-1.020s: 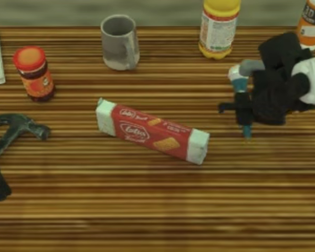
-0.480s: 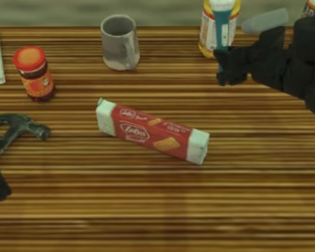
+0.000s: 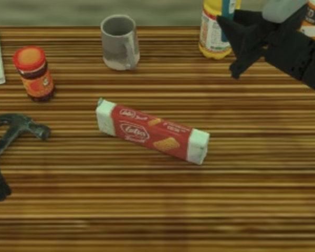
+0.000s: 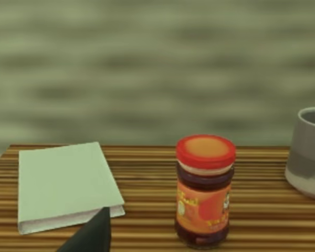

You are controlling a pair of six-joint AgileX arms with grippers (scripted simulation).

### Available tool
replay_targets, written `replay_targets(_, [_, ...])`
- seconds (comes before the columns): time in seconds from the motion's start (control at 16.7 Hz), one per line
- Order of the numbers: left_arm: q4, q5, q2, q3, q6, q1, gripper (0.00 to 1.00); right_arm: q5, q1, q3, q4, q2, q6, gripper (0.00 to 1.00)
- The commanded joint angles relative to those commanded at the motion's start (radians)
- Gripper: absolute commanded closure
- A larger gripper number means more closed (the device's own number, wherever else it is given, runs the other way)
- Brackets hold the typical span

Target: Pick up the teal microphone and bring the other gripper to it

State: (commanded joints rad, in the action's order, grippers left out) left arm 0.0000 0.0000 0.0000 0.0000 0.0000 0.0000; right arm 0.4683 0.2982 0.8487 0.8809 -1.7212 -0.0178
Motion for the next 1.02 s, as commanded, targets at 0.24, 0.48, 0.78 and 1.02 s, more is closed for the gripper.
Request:
replay_targets(0.24, [0.0, 0.0, 0.0, 0.0, 0.0, 0.0, 0.0, -0.001, 0.005, 0.005, -0.002, -0.004, -0.003, 1.0])
replay_targets(0.48, [0.0, 0.0, 0.0, 0.0, 0.0, 0.0, 0.0, -0.062, 0.067, -0.019, 0.026, 0.019, -0.006, 1.0])
replay_targets(0.78, [0.0, 0.0, 0.0, 0.0, 0.0, 0.0, 0.0, -0.236, 0.244, -0.093, 0.099, 0.081, -0.021, 1.0])
replay_targets(1.02, [0.0, 0.0, 0.0, 0.0, 0.0, 0.0, 0.0, -0.317, 0.329, -0.127, 0.135, 0.115, -0.027, 1.0])
